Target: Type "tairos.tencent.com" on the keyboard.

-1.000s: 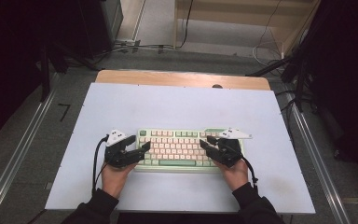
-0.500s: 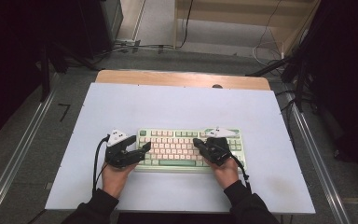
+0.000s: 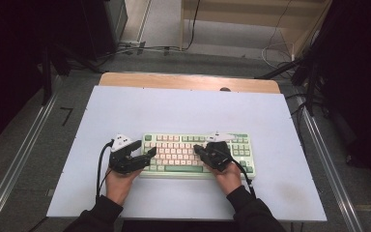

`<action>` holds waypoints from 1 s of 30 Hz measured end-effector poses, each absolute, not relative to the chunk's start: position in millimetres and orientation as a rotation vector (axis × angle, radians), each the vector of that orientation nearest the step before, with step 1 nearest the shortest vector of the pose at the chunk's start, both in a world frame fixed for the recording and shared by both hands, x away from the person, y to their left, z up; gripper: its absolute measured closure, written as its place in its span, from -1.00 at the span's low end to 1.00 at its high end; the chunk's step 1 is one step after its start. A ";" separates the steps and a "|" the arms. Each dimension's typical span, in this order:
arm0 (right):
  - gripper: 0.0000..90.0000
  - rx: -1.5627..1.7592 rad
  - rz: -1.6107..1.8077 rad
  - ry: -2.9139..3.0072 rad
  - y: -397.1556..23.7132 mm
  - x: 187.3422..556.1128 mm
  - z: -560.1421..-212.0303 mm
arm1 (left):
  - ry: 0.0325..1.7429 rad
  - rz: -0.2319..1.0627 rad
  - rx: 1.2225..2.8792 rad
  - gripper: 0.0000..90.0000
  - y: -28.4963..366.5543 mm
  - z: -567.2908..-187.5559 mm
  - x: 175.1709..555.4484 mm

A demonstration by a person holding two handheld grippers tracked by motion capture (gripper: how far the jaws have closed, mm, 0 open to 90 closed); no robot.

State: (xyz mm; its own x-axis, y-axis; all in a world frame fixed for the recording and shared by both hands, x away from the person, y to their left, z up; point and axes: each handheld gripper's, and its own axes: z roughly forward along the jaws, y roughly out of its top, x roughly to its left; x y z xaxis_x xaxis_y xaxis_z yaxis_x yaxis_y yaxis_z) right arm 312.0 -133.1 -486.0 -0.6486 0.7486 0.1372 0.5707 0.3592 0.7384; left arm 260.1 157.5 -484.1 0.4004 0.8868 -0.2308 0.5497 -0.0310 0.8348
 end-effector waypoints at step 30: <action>-0.57 1.176 1.208 2.340 -144.3 313.6 -468.7 | 1.231 0.440 1.734 -0.25 145.4 -483.7 263.1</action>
State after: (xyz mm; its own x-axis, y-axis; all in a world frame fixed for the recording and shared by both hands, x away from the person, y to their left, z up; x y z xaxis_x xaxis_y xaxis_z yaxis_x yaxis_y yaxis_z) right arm 313.6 -144.3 -468.7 -0.6398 0.7576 0.1292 0.5441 0.3278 0.7723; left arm 263.1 145.4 -483.7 0.4322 0.8759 -0.2144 0.5413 -0.0619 0.8385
